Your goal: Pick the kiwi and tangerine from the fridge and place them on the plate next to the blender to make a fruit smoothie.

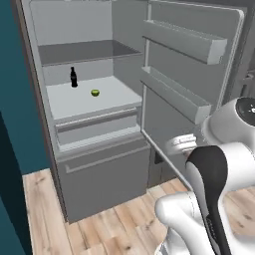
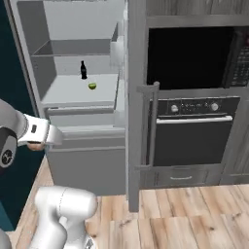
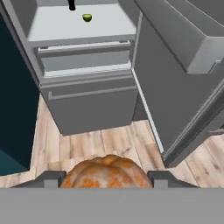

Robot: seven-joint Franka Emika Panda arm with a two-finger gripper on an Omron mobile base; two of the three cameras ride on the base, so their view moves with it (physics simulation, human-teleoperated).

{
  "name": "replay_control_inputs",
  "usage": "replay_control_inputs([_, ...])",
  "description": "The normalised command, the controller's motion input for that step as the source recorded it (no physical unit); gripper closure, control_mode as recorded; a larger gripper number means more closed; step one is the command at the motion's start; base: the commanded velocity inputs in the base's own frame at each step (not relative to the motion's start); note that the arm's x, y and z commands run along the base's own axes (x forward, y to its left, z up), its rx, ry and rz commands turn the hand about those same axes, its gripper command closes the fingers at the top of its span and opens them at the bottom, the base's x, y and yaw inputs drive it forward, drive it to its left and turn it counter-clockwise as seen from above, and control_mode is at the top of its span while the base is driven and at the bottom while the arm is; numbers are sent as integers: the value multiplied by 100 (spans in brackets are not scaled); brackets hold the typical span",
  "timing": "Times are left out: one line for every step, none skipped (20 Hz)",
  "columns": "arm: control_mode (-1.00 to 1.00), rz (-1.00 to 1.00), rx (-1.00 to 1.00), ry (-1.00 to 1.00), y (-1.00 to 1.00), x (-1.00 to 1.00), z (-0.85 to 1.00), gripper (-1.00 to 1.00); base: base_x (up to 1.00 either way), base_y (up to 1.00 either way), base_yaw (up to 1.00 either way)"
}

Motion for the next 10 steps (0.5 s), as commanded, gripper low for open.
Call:
replay_control_inputs([100,0,0,0,0,0,0,100,-66,0,-46])
replay_control_inputs([100,0,0,0,0,0,0,100,-60,-8,-50])
replay_control_inputs([100,0,0,0,0,0,0,100,-55,-14,-55])
replay_control_inputs([100,0,0,0,0,0,0,100,-51,-14,-58])
replay_control_inputs([100,0,0,0,0,0,0,100,-51,-14,-60])
replay_control_inputs([100,0,0,0,0,0,0,100,-56,-15,-61])
replay_control_inputs([100,0,0,0,0,0,0,100,-63,-11,-62])
replay_control_inputs([100,0,0,0,0,0,0,100,-65,-10,-63])
replay_control_inputs([100,0,0,0,0,0,0,100,-67,-10,-64])
replay_control_inputs([100,0,0,0,0,0,0,100,-69,-11,-64])
